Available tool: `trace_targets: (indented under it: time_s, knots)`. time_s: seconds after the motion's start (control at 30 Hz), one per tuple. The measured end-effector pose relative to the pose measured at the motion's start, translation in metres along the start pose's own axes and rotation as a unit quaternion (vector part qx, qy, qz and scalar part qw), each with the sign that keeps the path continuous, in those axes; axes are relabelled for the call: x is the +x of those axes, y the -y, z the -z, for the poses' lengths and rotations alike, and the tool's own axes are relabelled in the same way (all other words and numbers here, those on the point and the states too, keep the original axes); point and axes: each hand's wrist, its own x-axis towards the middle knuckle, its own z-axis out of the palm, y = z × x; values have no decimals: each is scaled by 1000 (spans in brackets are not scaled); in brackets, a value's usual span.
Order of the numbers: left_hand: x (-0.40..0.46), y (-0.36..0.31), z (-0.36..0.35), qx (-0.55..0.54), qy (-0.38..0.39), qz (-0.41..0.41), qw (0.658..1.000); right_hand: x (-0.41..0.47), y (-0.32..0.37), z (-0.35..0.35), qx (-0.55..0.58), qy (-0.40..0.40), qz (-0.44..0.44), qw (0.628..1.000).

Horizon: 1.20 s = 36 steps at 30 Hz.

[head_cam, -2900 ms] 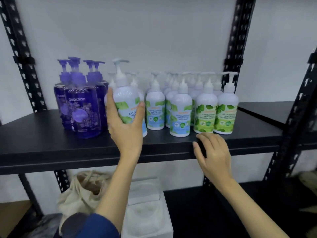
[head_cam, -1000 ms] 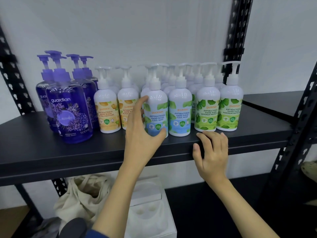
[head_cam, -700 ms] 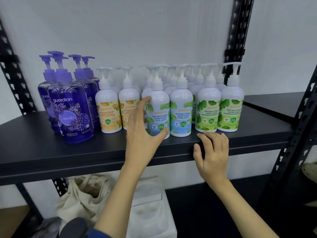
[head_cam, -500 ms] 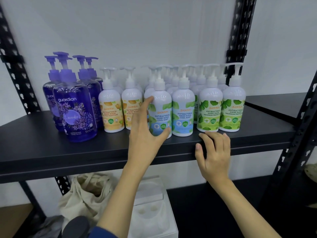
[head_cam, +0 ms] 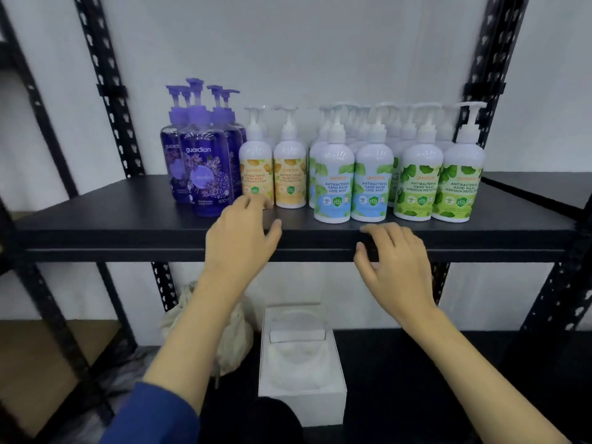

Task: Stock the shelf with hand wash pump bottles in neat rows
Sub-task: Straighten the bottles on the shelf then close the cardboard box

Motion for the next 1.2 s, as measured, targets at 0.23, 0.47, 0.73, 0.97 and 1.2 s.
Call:
trace_targets:
  time_s: [0.23,0.47,0.73,0.97,1.2]
  knots:
    - [-60,68,43,178,80,99,976,-18,115,-37,110,192,96,970]
    - [-166,164,91,246,120,301,914,-52,253,-73,232,313,224,893]
    - [-337,229,154,257,72,549,792,-133,418,-49,406,347,400,745]
    - [-479,244,155,199,45,721,662,-232,510,-39,433,422,516,606]
    - [-597,247,90,-20,165,851,497,-330,553,-93,276,550,628,476]
